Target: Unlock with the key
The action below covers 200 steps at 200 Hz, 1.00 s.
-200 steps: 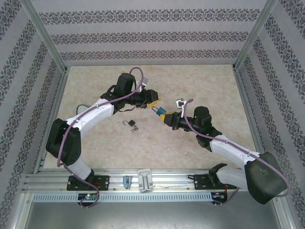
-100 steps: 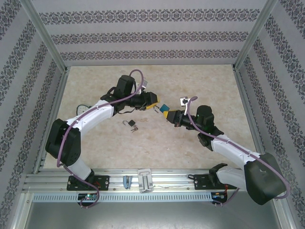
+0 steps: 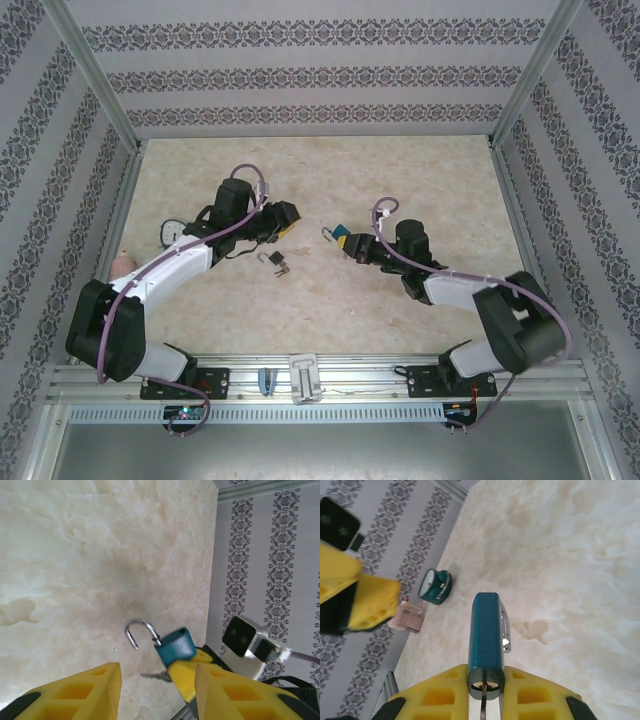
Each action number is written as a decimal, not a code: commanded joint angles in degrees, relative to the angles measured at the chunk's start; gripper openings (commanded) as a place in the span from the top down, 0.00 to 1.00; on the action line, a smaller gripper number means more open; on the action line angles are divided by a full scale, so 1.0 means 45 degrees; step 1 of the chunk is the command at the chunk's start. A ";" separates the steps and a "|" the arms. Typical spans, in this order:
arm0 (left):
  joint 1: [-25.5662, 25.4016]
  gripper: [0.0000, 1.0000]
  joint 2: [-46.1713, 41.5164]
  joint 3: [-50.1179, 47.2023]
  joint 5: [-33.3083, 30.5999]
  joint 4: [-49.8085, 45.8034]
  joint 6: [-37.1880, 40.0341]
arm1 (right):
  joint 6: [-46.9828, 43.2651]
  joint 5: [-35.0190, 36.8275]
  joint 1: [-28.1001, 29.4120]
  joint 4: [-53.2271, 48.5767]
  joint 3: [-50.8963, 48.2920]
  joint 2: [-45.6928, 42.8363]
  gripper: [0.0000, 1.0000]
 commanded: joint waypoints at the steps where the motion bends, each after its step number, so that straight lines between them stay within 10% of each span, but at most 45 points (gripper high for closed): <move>1: -0.0044 0.58 -0.0410 -0.0503 -0.0272 0.1029 -0.0585 | 0.0776 0.0272 0.0089 0.1947 0.0742 0.1093 1.00; 140: -0.0044 0.58 -0.0383 -0.1026 -0.0223 0.1568 -0.0990 | 0.3814 0.0293 0.0050 0.3099 0.3340 0.6425 1.00; 200: -0.0032 0.58 -0.0112 -0.1342 -0.0145 0.2207 -0.1317 | 0.4363 0.0451 -0.0160 0.1566 0.3359 0.6547 0.78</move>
